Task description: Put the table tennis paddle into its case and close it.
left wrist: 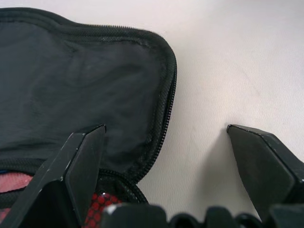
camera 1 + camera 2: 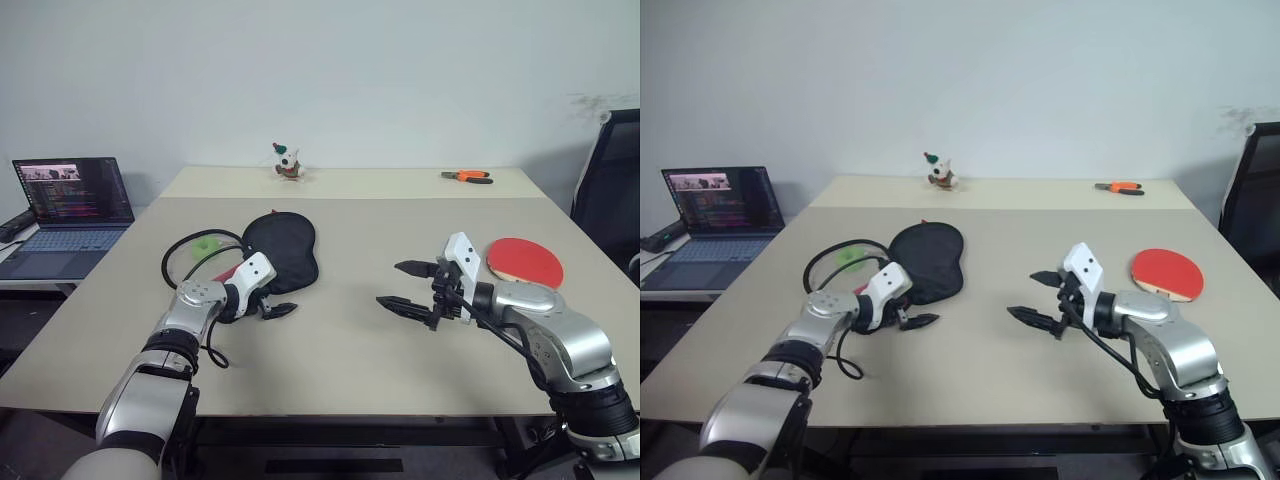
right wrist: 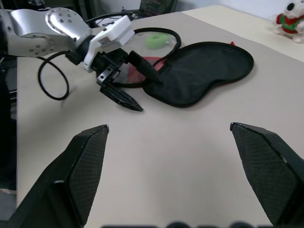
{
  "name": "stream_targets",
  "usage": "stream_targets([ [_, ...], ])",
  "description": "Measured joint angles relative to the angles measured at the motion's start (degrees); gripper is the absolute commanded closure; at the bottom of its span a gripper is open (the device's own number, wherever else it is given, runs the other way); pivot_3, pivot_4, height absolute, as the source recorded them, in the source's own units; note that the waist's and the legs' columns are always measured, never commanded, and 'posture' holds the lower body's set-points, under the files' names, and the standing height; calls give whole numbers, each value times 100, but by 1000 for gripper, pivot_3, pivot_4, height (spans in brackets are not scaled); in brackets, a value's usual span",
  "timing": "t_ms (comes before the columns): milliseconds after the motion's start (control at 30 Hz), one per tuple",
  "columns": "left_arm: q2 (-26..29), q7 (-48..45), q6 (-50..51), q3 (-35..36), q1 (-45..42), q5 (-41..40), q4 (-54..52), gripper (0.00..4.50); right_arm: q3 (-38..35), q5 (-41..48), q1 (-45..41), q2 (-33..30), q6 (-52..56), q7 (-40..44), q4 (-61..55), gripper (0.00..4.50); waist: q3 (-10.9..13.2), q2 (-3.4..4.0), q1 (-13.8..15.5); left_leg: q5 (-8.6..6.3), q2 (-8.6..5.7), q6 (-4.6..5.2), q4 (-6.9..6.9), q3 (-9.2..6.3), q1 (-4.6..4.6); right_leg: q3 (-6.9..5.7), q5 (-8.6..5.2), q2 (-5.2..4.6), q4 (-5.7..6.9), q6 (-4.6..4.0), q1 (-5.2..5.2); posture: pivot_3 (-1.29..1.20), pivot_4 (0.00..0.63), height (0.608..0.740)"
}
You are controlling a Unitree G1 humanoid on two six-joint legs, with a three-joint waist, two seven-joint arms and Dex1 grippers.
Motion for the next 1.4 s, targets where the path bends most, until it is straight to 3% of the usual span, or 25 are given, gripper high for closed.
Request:
stream_targets([
  [67,-2,-46,2,1,19,11,6,914,0,47,-33,-65,0,71,-28,0,0,0,-6,0,2,0,0,0,1,1,0,1,1,0,0,0,150,740],
  [367,-57,-30,30,98,55,14,15,4245,-3,58,-92,-139,0,54,-60,0,0,0,-4,0,0,0,2,-1,4,1,0,1,6,0,3,0,150,740],
  [400,-56,-28,28,116,55,14,15,4432,-3,58,-92,-144,0,47,-60,0,0,0,0,0,0,0,2,-1,4,0,0,1,4,0,3,0,150,740],
  [567,-168,-216,14,148,-6,27,15,4432,-66,58,-92,-219,0,25,-66,0,0,0,10,0,-2,0,2,-1,1,-1,0,-2,2,0,3,0,150,740],
  [800,-772,-1597,-4,-324,-66,66,-326,4432,-114,90,-63,-253,27,-75,-181,0,0,-1,28,1,-3,0,5,-2,-3,-4,0,-2,2,0,3,0,150,740],
  [1067,-908,-2443,-323,-797,-218,265,-496,4432,-333,235,238,-358,180,-248,-480,0,0,-1,12,1,-3,1,5,-2,-1,-3,0,1,3,0,4,0,150,740],
  [1200,-1082,-2392,-350,-797,-254,250,-495,4432,-334,285,261,-359,243,-334,-562,0,0,-1,12,1,-2,1,5,-4,-1,-2,0,1,3,0,4,0,150,740],
  [1400,-965,-1432,46,22,-95,-314,-999,4432,-321,283,270,-353,228,-361,-519,0,1,-2,-8,1,1,1,5,-4,0,1,0,2,4,0,3,0,150,740],
])
